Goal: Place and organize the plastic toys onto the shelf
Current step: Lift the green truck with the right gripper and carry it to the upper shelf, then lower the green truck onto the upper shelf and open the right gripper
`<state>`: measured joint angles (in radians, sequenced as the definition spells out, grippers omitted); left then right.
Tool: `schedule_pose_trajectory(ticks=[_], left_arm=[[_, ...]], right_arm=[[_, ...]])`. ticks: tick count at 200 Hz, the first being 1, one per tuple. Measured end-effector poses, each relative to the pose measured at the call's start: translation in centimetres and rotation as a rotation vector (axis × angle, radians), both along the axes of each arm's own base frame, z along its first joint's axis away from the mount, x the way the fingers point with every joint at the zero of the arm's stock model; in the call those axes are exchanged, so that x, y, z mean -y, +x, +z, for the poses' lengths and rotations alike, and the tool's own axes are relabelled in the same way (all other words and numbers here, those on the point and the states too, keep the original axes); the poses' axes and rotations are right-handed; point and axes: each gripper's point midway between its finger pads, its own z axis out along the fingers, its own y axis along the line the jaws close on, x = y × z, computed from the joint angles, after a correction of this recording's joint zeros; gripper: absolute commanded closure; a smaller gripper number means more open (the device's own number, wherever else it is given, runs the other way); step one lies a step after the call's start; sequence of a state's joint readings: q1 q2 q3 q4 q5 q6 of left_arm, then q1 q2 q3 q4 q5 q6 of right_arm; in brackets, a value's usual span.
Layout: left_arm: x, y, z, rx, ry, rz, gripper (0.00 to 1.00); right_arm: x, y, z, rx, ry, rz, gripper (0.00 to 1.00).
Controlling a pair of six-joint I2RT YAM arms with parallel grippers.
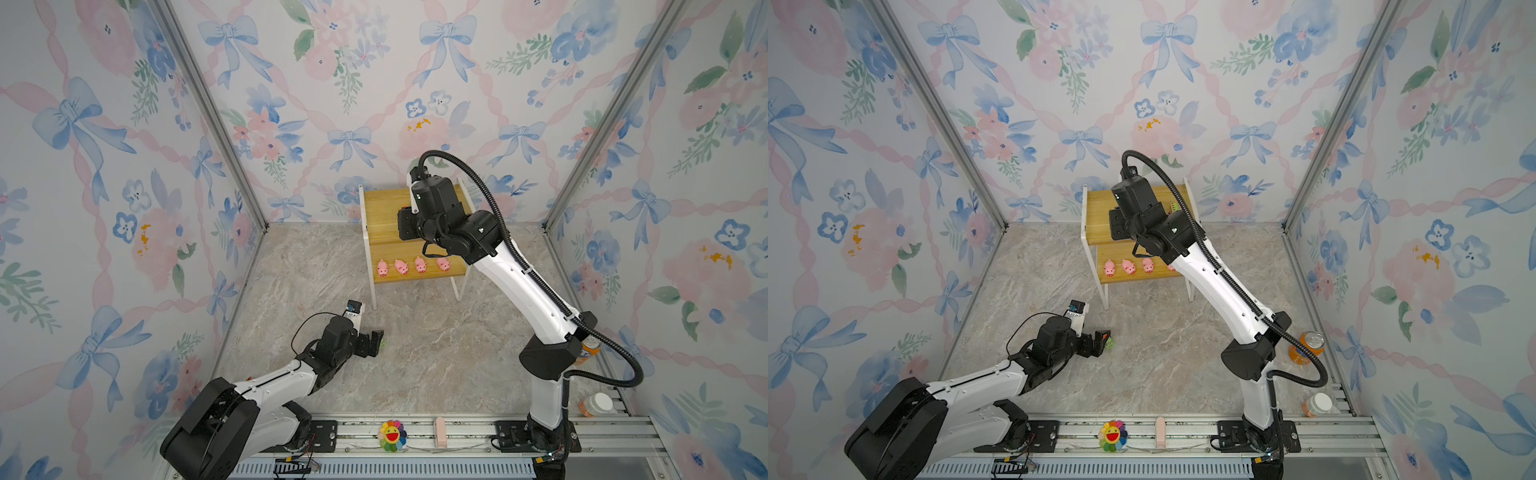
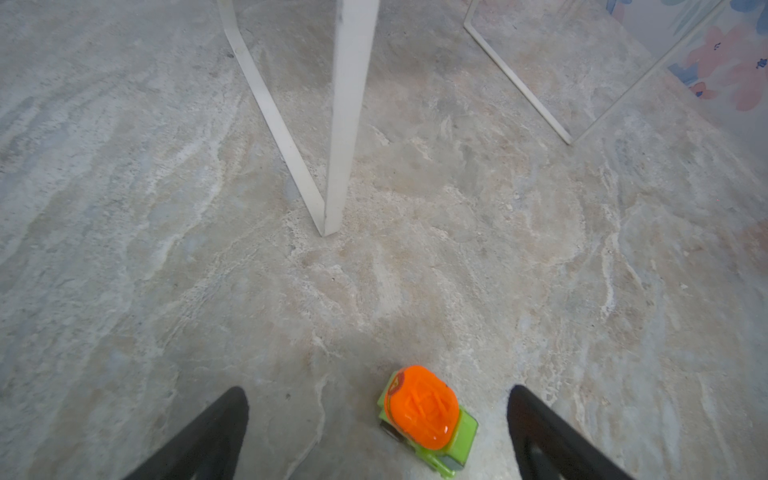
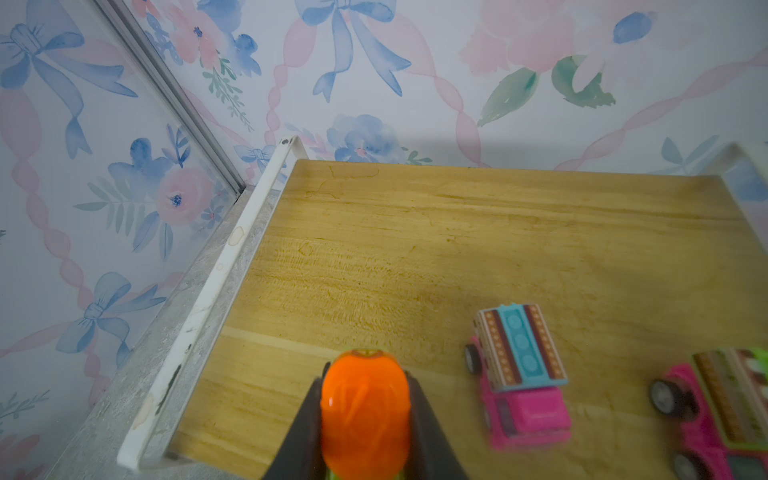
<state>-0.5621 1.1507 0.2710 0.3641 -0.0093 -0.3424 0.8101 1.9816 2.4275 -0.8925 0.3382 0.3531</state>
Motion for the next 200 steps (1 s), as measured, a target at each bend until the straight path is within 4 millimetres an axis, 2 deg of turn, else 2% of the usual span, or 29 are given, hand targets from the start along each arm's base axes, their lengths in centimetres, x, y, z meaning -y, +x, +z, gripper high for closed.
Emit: schedule_pose_trajectory(ticks=[40, 102, 150, 200], left_arm=[[0.0, 0.0, 0.0, 0.000, 0.000, 0.000, 0.02], [0.0, 0.0, 0.0, 0.000, 0.000, 0.000, 0.02], [0.0, 0.0, 0.0, 0.000, 0.000, 0.000, 0.02], [0.0, 0.0, 0.0, 0.000, 0.000, 0.000, 0.02]], right_arm=[[-0.8, 0.9, -1.8, -0.027, -0.015, 0.007, 0.73], [-0.8, 1.1, -0.5, 0.000, 0.013, 0.006, 0.70], [-0.4, 1.6, -0.6, -0.002, 0.010, -0.005, 0.69], [-0.3, 2.3, -1.2, -0.006, 0.006, -0.015, 0.64]])
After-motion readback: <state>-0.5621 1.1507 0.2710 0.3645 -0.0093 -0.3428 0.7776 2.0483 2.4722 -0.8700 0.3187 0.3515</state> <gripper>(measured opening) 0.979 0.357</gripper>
